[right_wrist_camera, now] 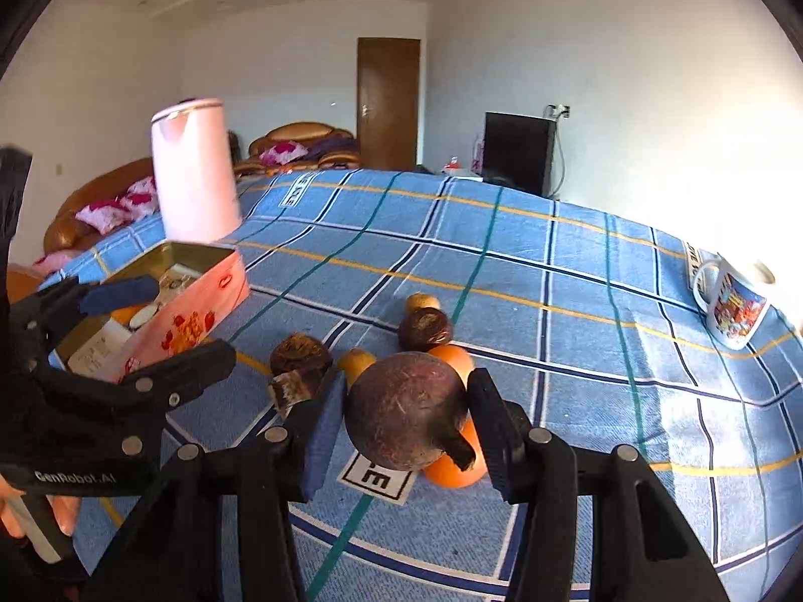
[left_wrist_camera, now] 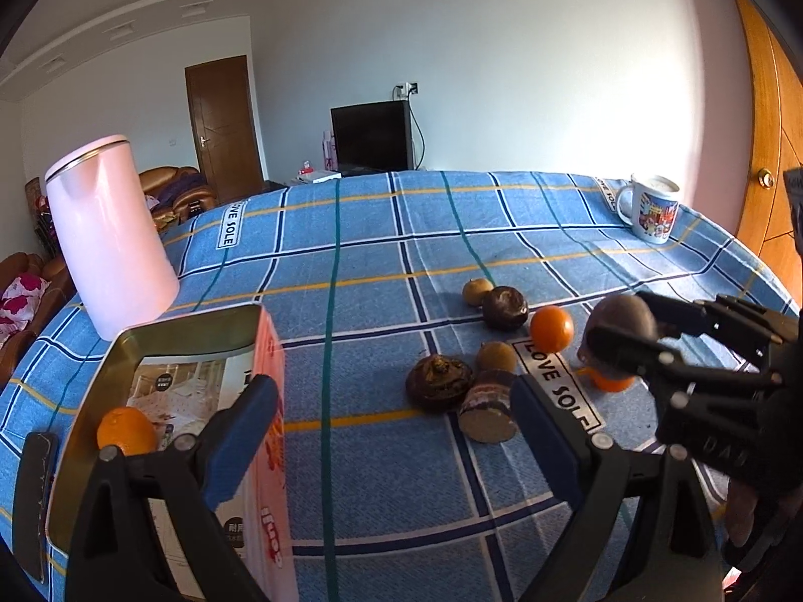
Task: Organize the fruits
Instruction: 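Grasp the dark purple mangosteen with the right gripper, then grasp the brown cylindrical pastry with the left gripper while the right gripper holds the mangosteen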
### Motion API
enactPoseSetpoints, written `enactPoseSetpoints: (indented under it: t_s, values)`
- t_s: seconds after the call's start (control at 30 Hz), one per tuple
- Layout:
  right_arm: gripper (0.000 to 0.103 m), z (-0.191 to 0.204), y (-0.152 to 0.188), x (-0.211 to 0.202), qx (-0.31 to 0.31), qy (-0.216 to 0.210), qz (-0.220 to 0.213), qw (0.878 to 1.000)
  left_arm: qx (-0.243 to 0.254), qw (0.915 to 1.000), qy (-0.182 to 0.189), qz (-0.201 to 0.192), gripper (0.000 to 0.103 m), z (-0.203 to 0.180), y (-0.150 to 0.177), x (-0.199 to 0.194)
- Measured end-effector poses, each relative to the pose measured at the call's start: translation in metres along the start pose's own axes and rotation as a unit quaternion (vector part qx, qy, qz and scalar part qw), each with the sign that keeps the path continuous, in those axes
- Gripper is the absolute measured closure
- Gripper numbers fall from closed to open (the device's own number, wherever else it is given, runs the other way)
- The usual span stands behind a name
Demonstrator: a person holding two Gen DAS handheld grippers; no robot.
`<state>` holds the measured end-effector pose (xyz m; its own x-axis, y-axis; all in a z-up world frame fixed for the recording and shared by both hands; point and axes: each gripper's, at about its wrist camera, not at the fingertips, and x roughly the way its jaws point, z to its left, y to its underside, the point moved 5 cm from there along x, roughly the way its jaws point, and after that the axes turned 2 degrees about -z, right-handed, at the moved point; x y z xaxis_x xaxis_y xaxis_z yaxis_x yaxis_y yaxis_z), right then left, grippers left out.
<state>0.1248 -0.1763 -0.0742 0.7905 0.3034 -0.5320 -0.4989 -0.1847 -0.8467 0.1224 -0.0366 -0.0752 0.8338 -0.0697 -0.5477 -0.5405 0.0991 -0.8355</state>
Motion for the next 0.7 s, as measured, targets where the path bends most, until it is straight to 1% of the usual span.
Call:
enactPoseSetpoints:
  t_s: [0.1,0.13,0.17,0.23,0.27,0.33,0.4,0.47,0.5,0.53,0.57,0.67,0.7]
  values:
    - [0.051,-0.019,-0.002,-0.005,0.045,0.015,-0.016,0.999,0.017,0.9997,0.009,0.014,0.013,-0.013,0.002,0.009]
    - [0.051,-0.023,-0.002,-0.006,0.056,0.015,-0.018,0.998,0.022,0.9995,0.01,0.02,0.019,-0.017,0.002,0.012]
    - [0.051,-0.025,-0.002,-0.007,0.063,0.014,-0.02,0.998,0.028,0.9991,0.014,0.03,0.022,-0.021,0.002,0.017]
    - [0.051,-0.027,-0.003,-0.006,0.069,0.011,-0.021,0.997,0.028,0.9982,0.025,0.046,0.033,-0.028,0.002,0.025]
    - [0.051,-0.027,-0.004,-0.006,0.07,0.013,-0.022,0.997,0.029,0.9977,0.029,0.053,0.036,-0.031,0.003,0.028]
    - [0.051,-0.025,-0.005,-0.006,0.068,0.012,-0.024,0.997,0.034,0.9966,0.036,0.066,0.048,-0.037,0.004,0.033]
    - [0.051,-0.026,-0.004,-0.007,0.069,0.012,-0.025,0.997,0.036,0.9951,0.046,0.079,0.049,-0.042,0.006,0.038]
    - [0.051,-0.027,-0.003,-0.008,0.072,0.01,-0.025,0.997,0.034,0.9947,0.049,0.084,0.054,-0.045,0.005,0.04]
    - [0.051,-0.028,-0.003,-0.007,0.072,0.009,-0.024,0.997,0.038,0.9943,0.048,0.086,0.058,-0.047,0.006,0.041]
    - [0.051,-0.029,-0.002,-0.007,0.073,0.009,-0.024,0.997,0.045,0.9935,0.047,0.093,0.059,-0.05,0.007,0.043]
    - [0.051,-0.029,-0.002,-0.008,0.074,0.009,-0.024,0.997,0.051,0.9928,0.044,0.099,0.059,-0.051,0.008,0.045]
    - [0.051,-0.029,-0.002,-0.008,0.073,0.011,-0.025,0.997,0.055,0.9927,0.041,0.099,0.059,-0.053,0.008,0.047]
    - [0.051,-0.029,-0.002,-0.008,0.072,0.011,-0.025,0.997,0.056,0.9925,0.042,0.1,0.062,-0.054,0.008,0.047]
